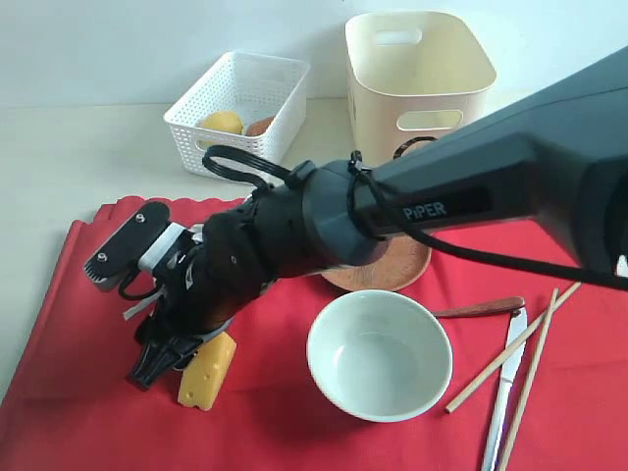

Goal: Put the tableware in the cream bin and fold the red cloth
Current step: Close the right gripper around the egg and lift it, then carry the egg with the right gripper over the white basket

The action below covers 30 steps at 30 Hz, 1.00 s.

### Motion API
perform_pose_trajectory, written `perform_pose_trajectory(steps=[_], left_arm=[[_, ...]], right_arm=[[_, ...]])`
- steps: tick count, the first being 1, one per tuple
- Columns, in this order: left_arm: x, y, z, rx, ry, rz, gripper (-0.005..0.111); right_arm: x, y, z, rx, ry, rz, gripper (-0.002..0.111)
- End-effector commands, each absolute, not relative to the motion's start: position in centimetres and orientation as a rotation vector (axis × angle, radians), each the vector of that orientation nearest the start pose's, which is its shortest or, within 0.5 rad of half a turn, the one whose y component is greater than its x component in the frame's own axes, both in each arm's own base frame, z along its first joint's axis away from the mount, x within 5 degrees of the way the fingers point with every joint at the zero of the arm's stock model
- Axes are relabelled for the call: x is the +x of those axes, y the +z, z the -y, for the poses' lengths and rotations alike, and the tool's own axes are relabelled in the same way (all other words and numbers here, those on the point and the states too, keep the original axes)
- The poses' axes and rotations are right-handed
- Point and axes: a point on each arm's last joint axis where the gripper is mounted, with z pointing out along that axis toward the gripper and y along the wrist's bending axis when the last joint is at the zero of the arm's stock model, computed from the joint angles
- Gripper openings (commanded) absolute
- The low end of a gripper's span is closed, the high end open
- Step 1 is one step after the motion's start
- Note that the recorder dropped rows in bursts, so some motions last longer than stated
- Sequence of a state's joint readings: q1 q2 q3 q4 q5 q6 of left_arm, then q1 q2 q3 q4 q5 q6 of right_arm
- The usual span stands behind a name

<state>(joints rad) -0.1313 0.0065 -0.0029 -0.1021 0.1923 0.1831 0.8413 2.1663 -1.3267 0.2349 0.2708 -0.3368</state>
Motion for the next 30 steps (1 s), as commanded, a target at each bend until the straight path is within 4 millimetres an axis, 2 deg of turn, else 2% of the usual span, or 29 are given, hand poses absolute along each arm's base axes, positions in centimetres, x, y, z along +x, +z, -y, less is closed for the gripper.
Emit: perform_pose_trajectory(steps=[1,17,30], left_arm=[[5.5,19.6,0.9,0.186,-0.053,-1.664,0.001],[5.5,19.6,0.9,0.188,-0.051,-1.664,0.001],[5.5,19.6,0.9,0.188,-0.051,-1.664,0.001]], right_arm=[[28.7,13.0,-33.1,-1.197,0.370,-2.270,0.000],[28.6,19.8,-32.9,-1.045,0.461,-2.123,0.000],[29.2,20.2,-32.8,-1.014,0.455,-2.074,0.000]])
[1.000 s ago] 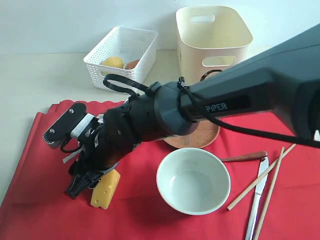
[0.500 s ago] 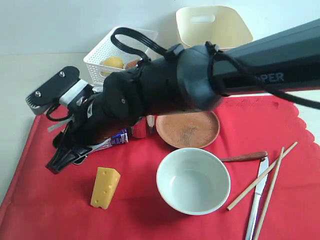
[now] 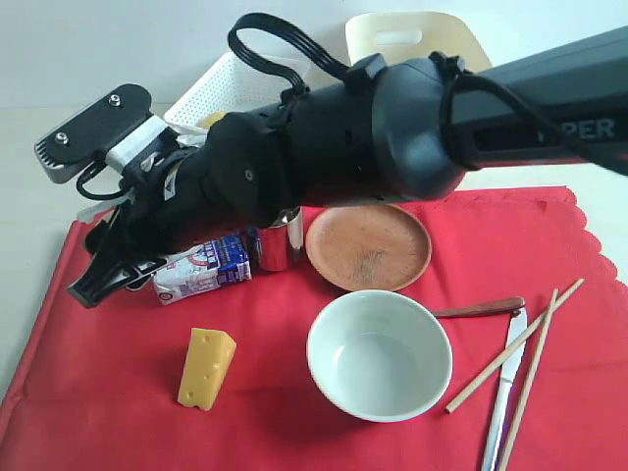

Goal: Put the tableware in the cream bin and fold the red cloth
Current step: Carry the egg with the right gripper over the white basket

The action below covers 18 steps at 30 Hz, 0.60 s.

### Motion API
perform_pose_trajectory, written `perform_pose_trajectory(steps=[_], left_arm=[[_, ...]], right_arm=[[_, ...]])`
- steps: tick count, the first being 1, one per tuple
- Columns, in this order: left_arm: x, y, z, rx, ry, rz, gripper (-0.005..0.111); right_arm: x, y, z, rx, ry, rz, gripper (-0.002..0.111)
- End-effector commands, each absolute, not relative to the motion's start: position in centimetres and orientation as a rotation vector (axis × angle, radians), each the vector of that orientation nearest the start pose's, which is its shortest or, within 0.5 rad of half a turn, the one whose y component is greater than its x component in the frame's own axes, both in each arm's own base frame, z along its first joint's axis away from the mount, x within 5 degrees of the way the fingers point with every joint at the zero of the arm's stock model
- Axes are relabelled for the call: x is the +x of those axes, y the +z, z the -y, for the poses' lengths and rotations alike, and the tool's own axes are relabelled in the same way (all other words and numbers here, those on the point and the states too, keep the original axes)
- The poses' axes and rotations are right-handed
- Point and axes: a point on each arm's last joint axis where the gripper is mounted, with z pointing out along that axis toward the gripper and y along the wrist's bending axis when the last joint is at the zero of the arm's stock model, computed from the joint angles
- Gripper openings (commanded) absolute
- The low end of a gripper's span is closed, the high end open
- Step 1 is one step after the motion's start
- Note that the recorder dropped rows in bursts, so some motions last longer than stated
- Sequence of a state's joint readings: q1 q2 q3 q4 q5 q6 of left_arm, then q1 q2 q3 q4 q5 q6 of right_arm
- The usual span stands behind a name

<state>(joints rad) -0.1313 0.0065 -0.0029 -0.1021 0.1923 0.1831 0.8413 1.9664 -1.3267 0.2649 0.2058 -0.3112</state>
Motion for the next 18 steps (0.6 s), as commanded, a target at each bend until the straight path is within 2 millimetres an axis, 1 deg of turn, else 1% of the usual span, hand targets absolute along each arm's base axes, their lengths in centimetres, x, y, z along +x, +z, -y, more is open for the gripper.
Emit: perform_pose_trajectory(steps=[1,7,13,15,18], left_arm=[[5.5,19.6,0.9,0.188,-0.051,-1.664,0.001],[5.5,19.6,0.9,0.188,-0.051,-1.664,0.001],[5.5,19.6,0.9,0.186,-0.053,-1.664,0.001],[5.5,19.6,0.9,0.186,-0.053,-1.664,0.001],[5.5,19.6,0.9,0.186,-0.053,-1.664,0.001]], right_arm=[[29.3,20.3,-32.7,-1.008,0.454,-2.072,0.000],[31.3,20.5,-31.0,-0.921,0.431,-2.078,0.000],[33.9,21.0,-28.8,-0.801,0.394,-2.039,0.000],[34.4,21.2,-28.3,-0.748,0.400,-2.032,0.000],[34.9,21.4,-28.1,-0.722,0.393,-1.997,0.000]])
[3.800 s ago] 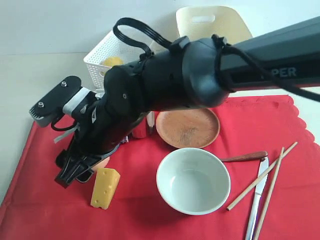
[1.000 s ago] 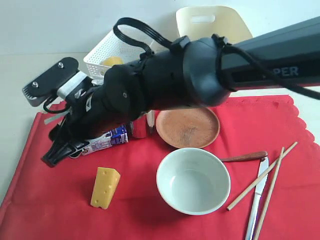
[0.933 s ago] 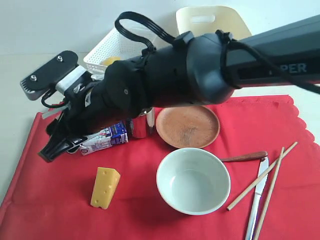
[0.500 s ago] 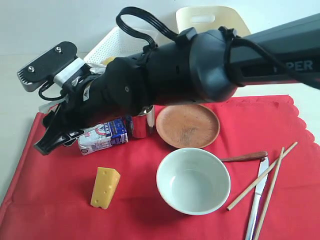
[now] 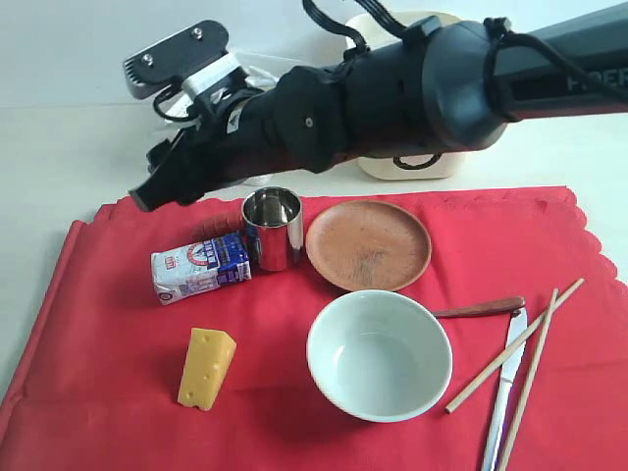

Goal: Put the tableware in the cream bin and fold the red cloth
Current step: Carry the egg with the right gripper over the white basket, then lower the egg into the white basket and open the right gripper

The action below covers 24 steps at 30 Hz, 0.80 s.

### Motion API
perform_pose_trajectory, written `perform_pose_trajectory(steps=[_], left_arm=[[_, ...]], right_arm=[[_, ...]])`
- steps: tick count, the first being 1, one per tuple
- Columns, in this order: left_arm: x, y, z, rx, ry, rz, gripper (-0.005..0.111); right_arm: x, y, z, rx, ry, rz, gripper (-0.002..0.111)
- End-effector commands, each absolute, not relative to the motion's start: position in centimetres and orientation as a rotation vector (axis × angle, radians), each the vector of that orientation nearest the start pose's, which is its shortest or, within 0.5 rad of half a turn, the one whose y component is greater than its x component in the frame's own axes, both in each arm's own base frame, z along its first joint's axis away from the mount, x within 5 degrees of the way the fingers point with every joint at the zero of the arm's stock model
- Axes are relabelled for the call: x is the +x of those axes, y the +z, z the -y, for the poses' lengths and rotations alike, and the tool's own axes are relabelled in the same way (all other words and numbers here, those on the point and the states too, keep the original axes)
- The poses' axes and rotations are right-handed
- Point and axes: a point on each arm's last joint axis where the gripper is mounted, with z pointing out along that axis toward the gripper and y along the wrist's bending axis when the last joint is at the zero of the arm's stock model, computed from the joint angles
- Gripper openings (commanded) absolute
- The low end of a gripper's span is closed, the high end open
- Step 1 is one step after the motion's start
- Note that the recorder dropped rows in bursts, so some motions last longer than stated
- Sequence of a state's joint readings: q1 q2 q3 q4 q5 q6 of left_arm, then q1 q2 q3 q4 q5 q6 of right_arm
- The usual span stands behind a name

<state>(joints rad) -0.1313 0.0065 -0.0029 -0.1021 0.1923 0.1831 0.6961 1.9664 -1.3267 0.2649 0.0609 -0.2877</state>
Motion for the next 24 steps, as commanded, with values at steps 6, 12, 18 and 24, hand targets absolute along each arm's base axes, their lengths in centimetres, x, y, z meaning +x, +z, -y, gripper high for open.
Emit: perform_pose_trajectory(steps=[6,12,18,24], left_arm=[[5.5,19.6,0.9,0.188,-0.052,-1.664,0.001],[5.5,19.6,0.9,0.186,-0.053,-1.664,0.001],[5.5,19.6,0.9,0.186,-0.053,-1.664,0.001],[5.5,19.6,0.9,0.187,-0.052,-1.664,0.001]], right_arm=[[36.4,21.2,-28.3,-0.700,0.376,-1.959,0.000],[40.0,20.8,-28.0,-0.670,0.363,-2.004,0.000],[43.6,20.0,-27.5,-0.617,0.346,-1.999,0.000],[46.6,18.5,-26.3,-0.488,0.365,-2.024,0.000]])
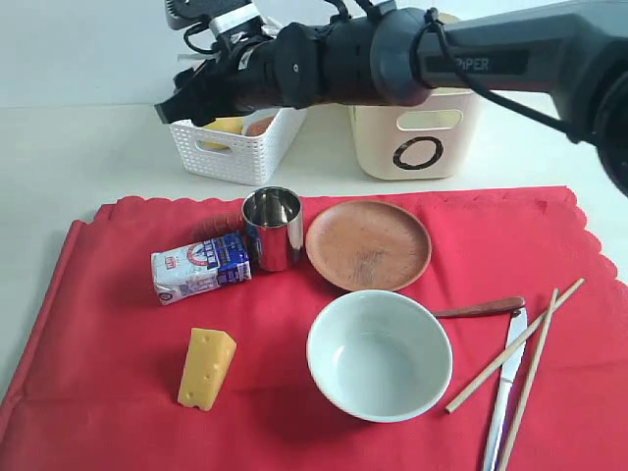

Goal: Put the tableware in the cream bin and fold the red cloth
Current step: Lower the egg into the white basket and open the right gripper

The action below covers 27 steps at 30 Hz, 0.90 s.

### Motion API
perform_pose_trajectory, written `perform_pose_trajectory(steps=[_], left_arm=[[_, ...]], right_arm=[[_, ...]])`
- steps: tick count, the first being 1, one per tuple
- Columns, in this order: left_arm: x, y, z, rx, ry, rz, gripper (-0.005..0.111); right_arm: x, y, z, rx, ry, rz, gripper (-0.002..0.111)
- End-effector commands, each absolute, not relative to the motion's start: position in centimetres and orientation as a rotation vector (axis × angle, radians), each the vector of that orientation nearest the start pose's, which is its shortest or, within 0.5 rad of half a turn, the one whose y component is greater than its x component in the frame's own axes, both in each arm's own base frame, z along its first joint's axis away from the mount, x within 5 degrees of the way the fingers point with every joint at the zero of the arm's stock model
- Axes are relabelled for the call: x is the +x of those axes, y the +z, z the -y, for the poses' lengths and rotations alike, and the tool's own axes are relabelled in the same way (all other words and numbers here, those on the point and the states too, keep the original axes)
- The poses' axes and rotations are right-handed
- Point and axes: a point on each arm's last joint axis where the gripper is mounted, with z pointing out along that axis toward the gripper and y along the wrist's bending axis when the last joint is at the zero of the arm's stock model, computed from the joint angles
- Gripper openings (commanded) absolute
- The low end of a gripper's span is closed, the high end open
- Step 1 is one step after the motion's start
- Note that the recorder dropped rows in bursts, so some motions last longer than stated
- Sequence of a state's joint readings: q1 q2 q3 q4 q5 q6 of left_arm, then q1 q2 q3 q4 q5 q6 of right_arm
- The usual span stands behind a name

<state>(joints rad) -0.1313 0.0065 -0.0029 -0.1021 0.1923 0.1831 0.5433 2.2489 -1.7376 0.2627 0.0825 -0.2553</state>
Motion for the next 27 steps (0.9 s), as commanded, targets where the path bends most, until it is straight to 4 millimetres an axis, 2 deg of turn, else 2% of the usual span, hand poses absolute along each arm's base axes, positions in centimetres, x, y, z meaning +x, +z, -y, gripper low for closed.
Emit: perform_pose_trajectory(steps=[1,6,12,18,27], left_arm=[[5.5,19.6,0.9,0.187,-0.052,-1.664,0.001],[5.5,19.6,0.9,0.187,-0.052,-1.664,0.001],[5.5,19.6,0.9,0.186,-0.053,-1.664,0.001],[5.5,19.6,0.9,0.189,-0.051,-1.664,0.001],[5.5,19.6,0.9,0.186,-0.053,-1.664,0.001]], right_arm=[[47.0,18.2,-26.1,-0.478,0.364,-2.026,0.000],[47.7,17.6,-26.0,-0.468,0.358,-2.026,0.002],[47.8,17.6,-25.8,-0.477,0.346,-2.016,0.020],[47.9,17.9,-25.8,-0.464,0.347,-1.991,0.043],[48.3,17.9,-25.1,-0.440,0.344,-1.996,0.055]])
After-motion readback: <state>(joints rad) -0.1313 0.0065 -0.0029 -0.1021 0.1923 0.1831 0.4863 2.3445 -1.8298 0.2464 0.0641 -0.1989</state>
